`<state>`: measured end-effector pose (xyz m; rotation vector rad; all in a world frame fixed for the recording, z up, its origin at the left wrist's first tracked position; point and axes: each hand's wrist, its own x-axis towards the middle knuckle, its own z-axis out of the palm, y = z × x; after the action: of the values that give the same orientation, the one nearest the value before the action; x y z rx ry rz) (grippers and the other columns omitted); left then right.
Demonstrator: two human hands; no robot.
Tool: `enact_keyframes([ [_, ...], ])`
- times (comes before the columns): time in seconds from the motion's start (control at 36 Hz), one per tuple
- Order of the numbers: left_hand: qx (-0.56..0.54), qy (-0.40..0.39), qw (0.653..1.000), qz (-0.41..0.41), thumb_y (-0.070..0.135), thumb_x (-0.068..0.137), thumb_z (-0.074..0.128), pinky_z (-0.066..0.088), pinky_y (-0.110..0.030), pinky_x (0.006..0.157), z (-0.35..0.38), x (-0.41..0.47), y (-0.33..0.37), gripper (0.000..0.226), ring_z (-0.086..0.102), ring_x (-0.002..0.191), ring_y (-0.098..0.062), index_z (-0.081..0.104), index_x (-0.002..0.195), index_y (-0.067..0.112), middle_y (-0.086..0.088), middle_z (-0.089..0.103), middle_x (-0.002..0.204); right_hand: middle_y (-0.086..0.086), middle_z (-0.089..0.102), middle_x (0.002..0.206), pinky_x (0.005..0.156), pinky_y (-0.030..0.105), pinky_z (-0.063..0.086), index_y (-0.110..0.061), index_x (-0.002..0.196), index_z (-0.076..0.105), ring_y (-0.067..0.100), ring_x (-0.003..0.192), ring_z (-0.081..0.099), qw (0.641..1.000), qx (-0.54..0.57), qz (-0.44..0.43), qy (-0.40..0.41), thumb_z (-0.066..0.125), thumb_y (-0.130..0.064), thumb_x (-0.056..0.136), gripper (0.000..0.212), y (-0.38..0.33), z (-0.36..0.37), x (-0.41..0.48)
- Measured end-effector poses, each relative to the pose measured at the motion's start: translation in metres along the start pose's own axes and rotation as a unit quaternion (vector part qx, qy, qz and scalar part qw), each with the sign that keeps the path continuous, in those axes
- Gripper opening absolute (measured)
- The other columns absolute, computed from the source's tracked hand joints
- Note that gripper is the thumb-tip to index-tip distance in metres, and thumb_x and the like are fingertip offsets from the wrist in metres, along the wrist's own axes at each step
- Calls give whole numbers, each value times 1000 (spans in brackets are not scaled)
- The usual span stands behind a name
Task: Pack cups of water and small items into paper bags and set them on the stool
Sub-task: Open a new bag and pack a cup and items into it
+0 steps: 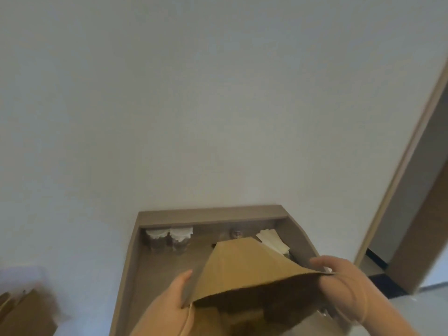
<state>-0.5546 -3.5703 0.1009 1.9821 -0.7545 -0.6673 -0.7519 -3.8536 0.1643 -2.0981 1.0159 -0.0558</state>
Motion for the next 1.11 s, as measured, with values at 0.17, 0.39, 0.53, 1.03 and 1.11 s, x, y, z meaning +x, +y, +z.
enact_keyframes([
  [0.17, -42, -9, 997, -63, 30, 102, 64, 29, -40, 125, -18, -2, -28, 76, 44, 144, -22, 18, 162, 32, -3, 37, 160, 9, 75, 98, 86, 34, 56, -24, 82, 82, 24, 92, 66, 999, 4, -45, 26, 93, -20, 75, 13, -11, -5, -2],
  [0.39, 21, -11, 996, -88, 76, 91, 51, 42, -40, 117, -10, -28, -62, 78, 54, 134, -21, -22, 117, 83, 1, 38, 157, 9, 69, 77, 61, 28, 53, -14, 83, 67, 17, 65, 62, 982, -182, -36, -33, 63, -19, 98, 16, -75, 23, 28],
  [0.53, -2, -78, 997, -27, 91, 53, 75, 19, -46, 129, -9, -44, -41, 120, 12, 153, -7, -8, 139, 81, 37, -9, 159, 6, 56, 57, 54, 29, 50, -9, 77, 69, 21, 49, 56, 952, -272, -86, -112, 59, -20, 86, 17, -117, 60, 31],
  [1.03, 268, 36, 961, -57, 56, 88, 70, 26, -39, 127, -16, 22, -1, 29, 30, 151, -8, 64, 116, 54, 28, 10, 166, 18, 72, 86, 55, 31, 53, -7, 102, 72, 23, 63, 63, 826, -350, -248, -365, 64, -25, 93, 21, -161, 184, 172],
  [1.11, 303, 32, 948, -97, 56, 81, 76, 31, -38, 125, -16, 45, -15, 56, 34, 149, -9, 47, 128, 64, 27, 5, 164, 19, 75, 108, 69, 36, 61, -13, 111, 72, 24, 76, 68, 810, -325, -279, -401, 65, -33, 94, 27, -159, 200, 197],
])
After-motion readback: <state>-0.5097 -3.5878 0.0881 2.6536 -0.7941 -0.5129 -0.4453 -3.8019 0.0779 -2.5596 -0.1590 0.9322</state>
